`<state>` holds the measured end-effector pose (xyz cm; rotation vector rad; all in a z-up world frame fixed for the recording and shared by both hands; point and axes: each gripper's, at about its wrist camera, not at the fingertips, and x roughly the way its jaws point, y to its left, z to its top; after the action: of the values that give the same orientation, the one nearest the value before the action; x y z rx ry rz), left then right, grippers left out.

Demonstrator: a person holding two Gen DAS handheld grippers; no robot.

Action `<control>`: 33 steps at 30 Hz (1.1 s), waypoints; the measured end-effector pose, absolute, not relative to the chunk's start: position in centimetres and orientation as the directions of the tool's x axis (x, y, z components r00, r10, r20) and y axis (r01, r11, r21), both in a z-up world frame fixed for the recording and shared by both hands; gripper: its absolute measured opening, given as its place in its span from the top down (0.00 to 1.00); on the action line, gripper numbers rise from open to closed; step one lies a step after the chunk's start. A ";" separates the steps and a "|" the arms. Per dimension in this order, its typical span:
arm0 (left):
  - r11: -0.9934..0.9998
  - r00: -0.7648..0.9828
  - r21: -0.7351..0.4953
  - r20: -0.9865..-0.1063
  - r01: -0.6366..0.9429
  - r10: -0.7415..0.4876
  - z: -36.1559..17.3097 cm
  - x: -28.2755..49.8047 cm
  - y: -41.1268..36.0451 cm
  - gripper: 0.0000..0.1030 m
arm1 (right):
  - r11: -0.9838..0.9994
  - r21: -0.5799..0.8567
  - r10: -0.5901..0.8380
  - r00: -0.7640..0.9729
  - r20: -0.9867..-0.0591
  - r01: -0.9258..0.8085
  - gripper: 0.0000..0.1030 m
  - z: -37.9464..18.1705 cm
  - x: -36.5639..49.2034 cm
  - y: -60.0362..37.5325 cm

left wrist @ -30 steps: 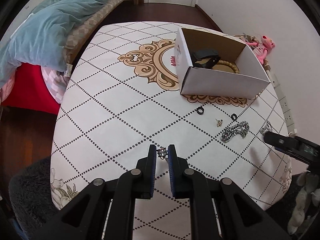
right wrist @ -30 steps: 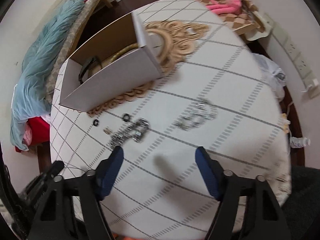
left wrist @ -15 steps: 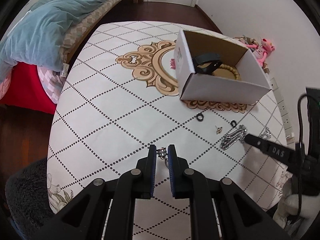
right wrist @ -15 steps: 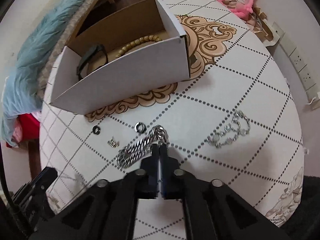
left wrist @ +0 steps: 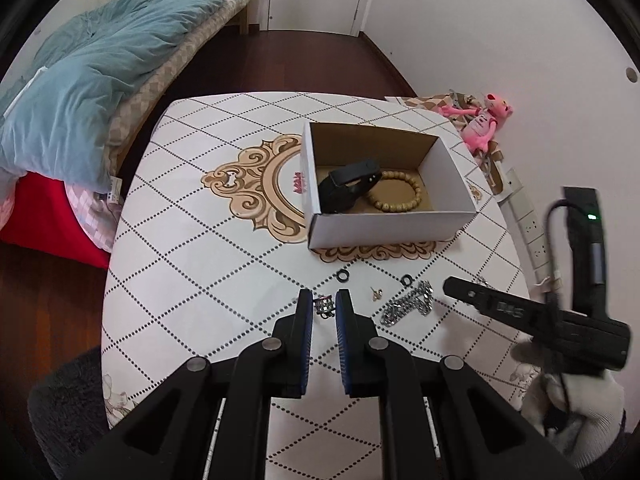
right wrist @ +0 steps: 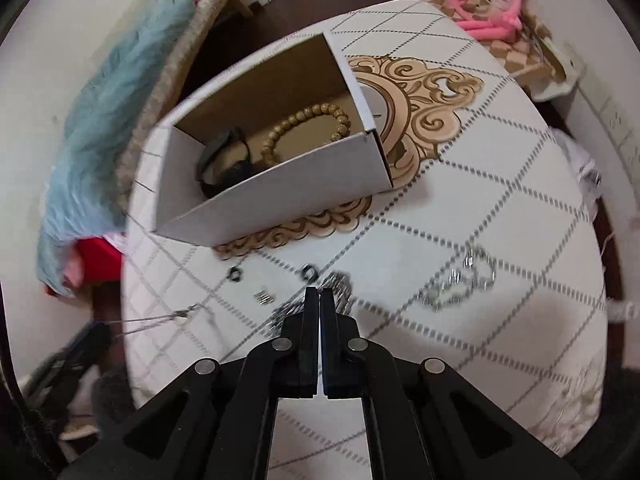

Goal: Organize jewelry
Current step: 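Carry both held items into the white box and open both tools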

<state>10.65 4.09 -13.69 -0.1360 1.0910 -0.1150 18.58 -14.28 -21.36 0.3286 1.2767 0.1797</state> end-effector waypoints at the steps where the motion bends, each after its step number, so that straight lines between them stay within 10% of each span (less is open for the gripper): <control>1: 0.986 0.456 -0.163 -0.876 0.022 -0.155 -13.8 10.8 4.2 0.92 | 0.949 0.313 0.293 0.277 -0.915 0.030 0.87 -21.7 19.0 -13.8; 7: 0.989 0.427 -0.151 -0.894 -0.008 -0.133 -15.4 11.2 5.1 0.92 | 0.984 0.174 0.179 0.228 -0.957 -0.045 0.75 -23.9 19.9 -11.4; 11: 0.988 0.409 -0.155 -0.903 -0.021 -0.133 -16.3 11.0 5.5 0.92 | 0.994 0.081 0.097 0.250 -0.963 -0.075 0.85 -23.8 19.5 -9.7; 33: 0.951 0.487 -0.299 -0.821 0.079 -0.298 -6.9 13.0 4.2 0.92 | 0.927 0.374 0.352 0.441 -0.826 -0.040 0.89 -10.9 17.1 -15.2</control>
<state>12.99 4.17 -6.91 -0.2332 1.0394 -0.2321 17.10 -15.20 -10.86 0.3204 1.0920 0.2488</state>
